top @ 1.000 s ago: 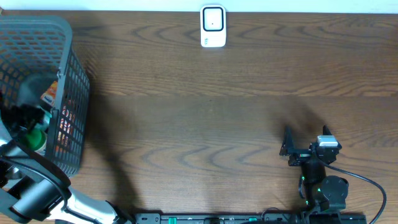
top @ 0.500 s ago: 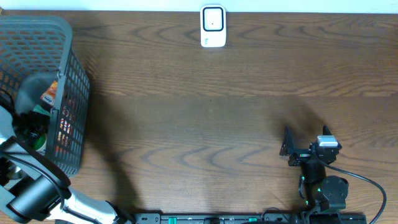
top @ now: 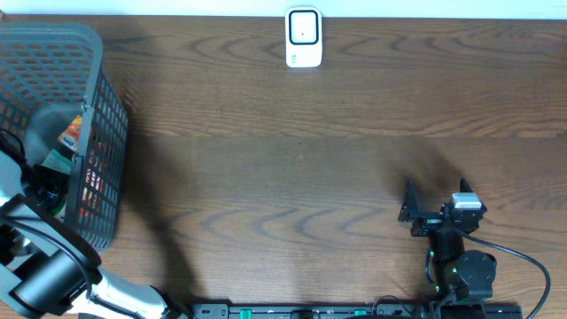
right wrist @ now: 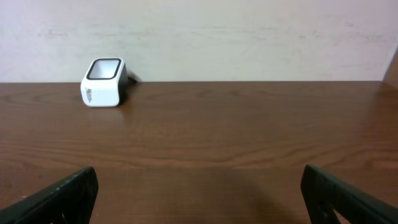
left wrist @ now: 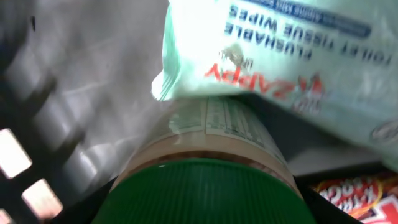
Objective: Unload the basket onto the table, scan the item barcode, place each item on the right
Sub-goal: 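Grasp the green-lidded jar with the left gripper and lift it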
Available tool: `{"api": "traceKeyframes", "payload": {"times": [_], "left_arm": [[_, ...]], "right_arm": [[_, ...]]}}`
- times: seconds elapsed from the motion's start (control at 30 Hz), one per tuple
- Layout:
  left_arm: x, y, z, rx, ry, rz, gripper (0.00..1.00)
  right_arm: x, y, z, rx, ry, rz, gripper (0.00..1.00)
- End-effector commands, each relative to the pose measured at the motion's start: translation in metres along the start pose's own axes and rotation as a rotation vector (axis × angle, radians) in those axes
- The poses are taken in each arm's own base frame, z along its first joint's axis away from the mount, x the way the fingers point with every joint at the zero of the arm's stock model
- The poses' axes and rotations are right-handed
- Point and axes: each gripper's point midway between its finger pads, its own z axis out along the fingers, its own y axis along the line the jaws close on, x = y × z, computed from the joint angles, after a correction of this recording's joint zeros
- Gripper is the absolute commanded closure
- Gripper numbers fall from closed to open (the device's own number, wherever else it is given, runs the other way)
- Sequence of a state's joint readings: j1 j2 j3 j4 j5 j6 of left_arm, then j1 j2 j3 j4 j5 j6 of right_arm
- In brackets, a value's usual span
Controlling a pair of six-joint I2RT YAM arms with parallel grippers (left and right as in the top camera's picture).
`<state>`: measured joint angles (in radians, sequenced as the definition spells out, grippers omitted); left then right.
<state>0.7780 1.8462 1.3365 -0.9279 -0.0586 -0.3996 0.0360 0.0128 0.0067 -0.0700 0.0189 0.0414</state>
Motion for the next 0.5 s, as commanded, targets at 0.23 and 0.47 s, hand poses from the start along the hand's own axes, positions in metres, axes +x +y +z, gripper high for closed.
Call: {"api": "traceKeyframes", "payload": {"times": [0.23, 0.47], "left_arm": [[-0.032, 0.006, -0.153, 0.199, -0.403, -0.062, 0.36], [0.023, -0.015, -0.312, 0.697, -0.694, 0.026, 0.30]], "right_arm": [[0.000, 0.002, 0.000, -0.005, 0.000, 0.009, 0.01], [0.000, 0.002, 0.000, -0.005, 0.000, 0.009, 0.01]]}}
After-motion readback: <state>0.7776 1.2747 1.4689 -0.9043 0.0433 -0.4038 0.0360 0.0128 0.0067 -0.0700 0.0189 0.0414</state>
